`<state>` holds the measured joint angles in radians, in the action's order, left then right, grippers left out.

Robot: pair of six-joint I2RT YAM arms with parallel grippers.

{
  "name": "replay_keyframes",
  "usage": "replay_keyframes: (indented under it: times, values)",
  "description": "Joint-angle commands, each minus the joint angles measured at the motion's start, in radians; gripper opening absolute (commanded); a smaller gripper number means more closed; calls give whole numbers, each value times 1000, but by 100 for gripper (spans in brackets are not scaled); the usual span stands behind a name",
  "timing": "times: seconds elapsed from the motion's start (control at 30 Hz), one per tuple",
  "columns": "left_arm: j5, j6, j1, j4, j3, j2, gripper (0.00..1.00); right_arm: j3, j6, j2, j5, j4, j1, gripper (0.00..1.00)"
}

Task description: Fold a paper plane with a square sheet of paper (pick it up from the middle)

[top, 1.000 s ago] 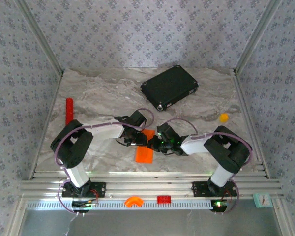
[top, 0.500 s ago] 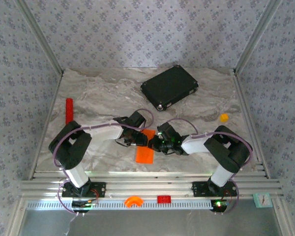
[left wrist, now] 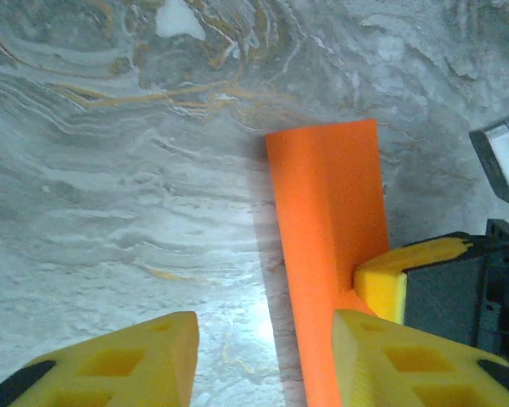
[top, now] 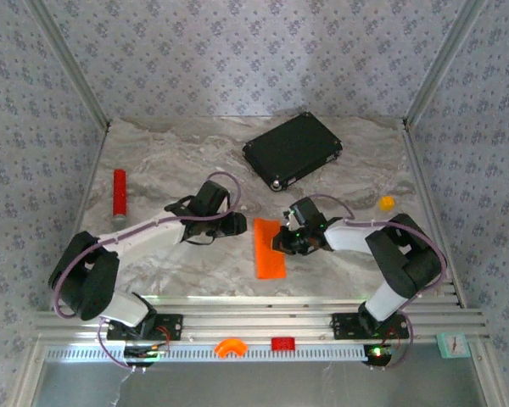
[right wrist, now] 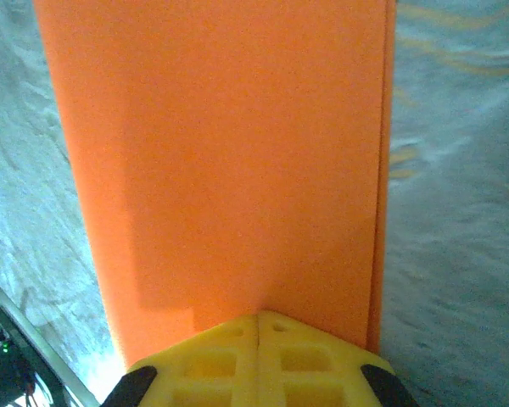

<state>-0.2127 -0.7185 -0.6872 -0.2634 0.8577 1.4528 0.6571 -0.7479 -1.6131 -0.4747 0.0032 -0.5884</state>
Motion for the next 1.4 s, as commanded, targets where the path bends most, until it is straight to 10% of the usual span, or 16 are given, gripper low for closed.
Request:
replay_keyframes:
  times: [0.0, 0.43, 1.0, 1.37]
  values:
    - [-90, -42, 0, 81, -24, -7, 42, -13, 111, -26, 61, -267, 24, 0]
    - [-428, -138, 7, 299, 0, 142, 0, -113, 54, -18, 63, -134, 27, 0]
    - [-572, -153, 0, 363, 79, 329, 0, -120, 14, -14, 97, -117, 9, 0]
    - [-462, -36, 25, 226, 42, 417, 0, -111, 3, -52, 99, -109, -4, 0]
